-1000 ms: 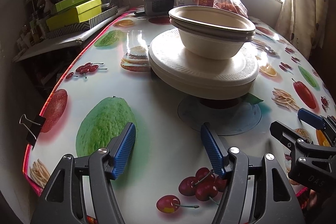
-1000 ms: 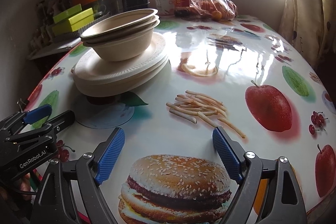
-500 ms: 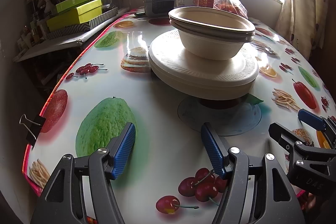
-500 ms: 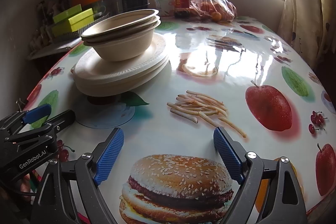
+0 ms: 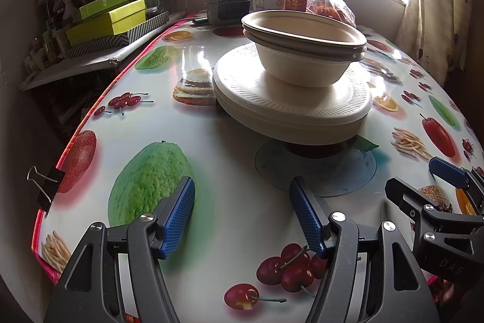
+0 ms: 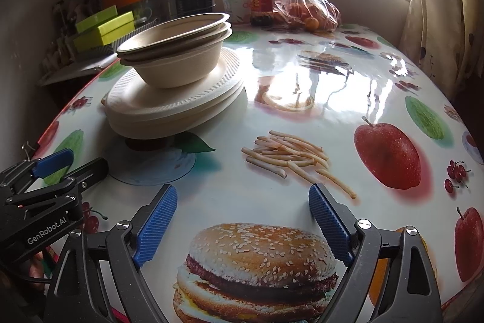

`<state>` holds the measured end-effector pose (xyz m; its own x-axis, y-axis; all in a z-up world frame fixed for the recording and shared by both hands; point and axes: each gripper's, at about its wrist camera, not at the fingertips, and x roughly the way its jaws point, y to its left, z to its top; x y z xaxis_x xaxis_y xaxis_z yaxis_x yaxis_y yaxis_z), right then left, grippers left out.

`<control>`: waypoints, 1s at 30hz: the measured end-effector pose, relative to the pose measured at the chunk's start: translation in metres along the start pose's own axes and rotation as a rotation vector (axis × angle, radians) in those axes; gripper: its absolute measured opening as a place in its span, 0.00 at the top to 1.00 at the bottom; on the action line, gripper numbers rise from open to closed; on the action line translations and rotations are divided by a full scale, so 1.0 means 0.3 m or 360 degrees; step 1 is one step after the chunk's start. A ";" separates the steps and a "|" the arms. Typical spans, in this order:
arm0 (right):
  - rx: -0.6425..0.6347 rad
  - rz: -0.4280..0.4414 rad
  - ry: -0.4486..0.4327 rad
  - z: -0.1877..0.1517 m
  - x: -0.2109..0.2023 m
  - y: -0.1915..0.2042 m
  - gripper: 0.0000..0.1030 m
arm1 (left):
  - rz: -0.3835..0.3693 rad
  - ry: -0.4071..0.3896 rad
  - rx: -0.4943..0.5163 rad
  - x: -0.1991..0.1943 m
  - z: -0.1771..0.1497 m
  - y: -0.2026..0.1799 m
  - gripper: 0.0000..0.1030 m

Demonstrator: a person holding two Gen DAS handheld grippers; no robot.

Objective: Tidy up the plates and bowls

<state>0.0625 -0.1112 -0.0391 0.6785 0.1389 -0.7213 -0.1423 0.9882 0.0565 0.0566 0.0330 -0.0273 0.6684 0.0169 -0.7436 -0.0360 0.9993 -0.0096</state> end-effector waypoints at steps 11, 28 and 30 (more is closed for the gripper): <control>-0.0003 -0.0002 0.0000 0.000 0.000 0.002 0.13 | 0.0001 -0.0001 0.0000 0.001 0.000 0.001 0.36; -0.0009 -0.0010 0.0001 0.001 0.002 0.002 0.13 | 0.0001 -0.0003 -0.0001 0.001 -0.003 0.000 0.36; -0.0009 -0.0010 0.0001 0.000 0.002 0.003 0.13 | 0.0001 -0.0004 -0.0001 0.001 -0.004 -0.001 0.36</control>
<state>0.0629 -0.1101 -0.0394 0.6790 0.1327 -0.7221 -0.1422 0.9887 0.0480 0.0560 0.0328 -0.0281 0.6701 0.0179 -0.7420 -0.0369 0.9993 -0.0092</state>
